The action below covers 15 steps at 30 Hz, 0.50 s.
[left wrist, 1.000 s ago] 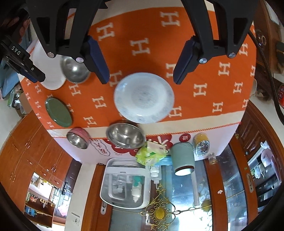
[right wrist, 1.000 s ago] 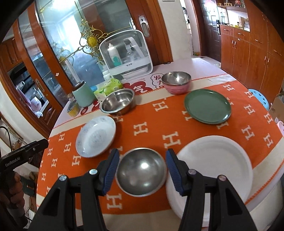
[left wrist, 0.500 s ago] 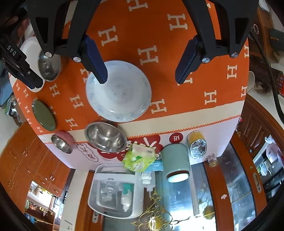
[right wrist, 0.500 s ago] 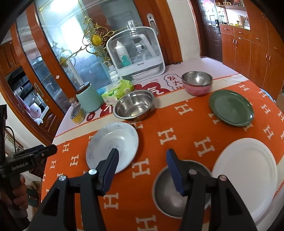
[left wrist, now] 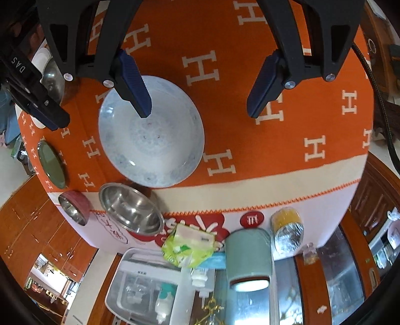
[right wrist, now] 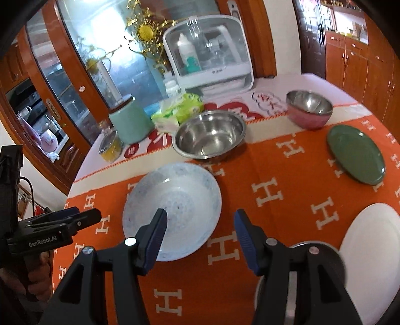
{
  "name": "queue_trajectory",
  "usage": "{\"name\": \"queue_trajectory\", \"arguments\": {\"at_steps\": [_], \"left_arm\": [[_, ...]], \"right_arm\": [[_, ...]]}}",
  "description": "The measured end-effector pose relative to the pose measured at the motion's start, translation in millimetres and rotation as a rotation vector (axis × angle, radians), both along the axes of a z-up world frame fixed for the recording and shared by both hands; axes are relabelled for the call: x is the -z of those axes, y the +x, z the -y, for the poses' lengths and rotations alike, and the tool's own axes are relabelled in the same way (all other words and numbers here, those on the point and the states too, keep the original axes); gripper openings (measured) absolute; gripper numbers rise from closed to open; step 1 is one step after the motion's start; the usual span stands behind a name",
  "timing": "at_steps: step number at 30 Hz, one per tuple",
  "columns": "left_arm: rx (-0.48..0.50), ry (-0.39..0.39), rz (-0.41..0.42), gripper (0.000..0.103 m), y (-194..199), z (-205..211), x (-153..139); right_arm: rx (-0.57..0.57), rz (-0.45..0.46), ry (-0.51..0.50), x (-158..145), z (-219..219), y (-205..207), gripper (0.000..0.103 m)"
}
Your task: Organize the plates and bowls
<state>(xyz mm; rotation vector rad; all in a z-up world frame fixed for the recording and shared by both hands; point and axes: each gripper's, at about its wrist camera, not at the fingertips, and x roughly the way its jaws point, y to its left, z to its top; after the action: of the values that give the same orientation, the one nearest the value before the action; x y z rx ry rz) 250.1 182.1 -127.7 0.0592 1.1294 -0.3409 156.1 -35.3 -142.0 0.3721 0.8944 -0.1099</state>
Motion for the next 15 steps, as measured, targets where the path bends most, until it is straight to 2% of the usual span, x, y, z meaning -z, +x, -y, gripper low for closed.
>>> {"name": "queue_trajectory", "arguments": {"at_steps": [5, 15], "left_arm": [[0.019, -0.028, -0.049, 0.077, 10, 6, 25], [0.034, -0.017, -0.085, 0.078, 26, 22, 66]], "right_arm": [[-0.003, -0.043, 0.056, 20, 2, 10, 0.056], [0.006, -0.08, 0.151, 52, 13, 25, 0.056]]}}
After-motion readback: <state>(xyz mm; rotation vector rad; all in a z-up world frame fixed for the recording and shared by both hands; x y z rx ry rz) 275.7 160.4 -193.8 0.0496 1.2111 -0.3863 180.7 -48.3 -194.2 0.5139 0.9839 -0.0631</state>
